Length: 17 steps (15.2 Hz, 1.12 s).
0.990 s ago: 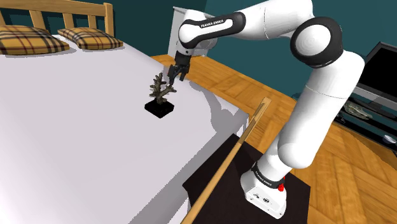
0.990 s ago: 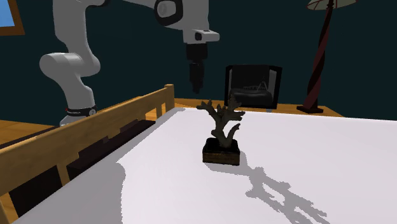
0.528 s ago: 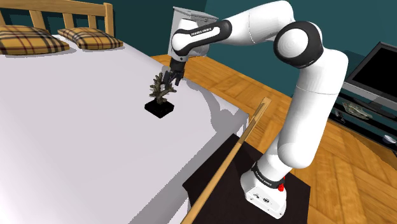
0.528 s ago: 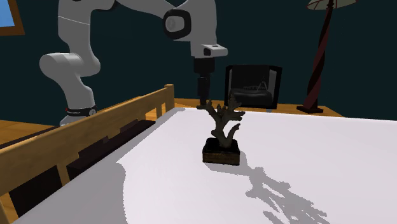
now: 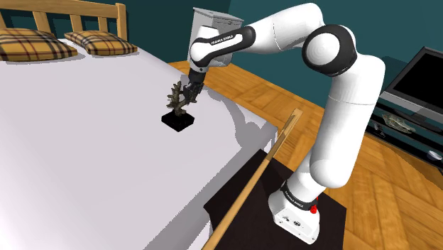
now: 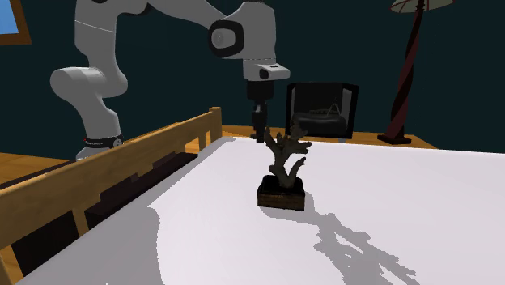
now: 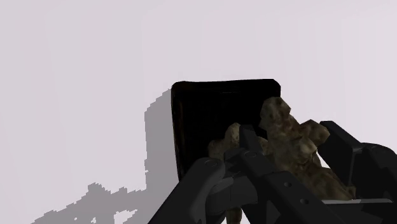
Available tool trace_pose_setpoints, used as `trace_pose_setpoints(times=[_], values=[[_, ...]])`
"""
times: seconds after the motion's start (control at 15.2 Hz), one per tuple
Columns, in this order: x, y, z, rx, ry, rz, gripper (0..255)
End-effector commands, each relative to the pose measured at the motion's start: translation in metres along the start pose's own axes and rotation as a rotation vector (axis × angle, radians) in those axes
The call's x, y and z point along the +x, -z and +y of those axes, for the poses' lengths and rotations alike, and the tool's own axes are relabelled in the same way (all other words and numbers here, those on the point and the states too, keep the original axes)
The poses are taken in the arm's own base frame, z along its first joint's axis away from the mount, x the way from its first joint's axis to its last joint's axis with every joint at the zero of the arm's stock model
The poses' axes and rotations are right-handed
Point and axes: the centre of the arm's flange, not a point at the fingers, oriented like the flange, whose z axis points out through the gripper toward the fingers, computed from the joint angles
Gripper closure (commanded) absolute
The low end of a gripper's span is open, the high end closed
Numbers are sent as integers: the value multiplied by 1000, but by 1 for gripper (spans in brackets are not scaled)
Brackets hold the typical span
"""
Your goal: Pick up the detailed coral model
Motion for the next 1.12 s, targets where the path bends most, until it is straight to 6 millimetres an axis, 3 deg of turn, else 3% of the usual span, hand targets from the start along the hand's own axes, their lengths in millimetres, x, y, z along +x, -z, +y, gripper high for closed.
trace_pose_setpoints(times=[0.0, 0.33, 1.06], values=[[0, -1, 0, 0, 0, 0, 255], [0, -1, 0, 0, 0, 0, 255], [1, 57, -4, 0, 0, 0, 255]])
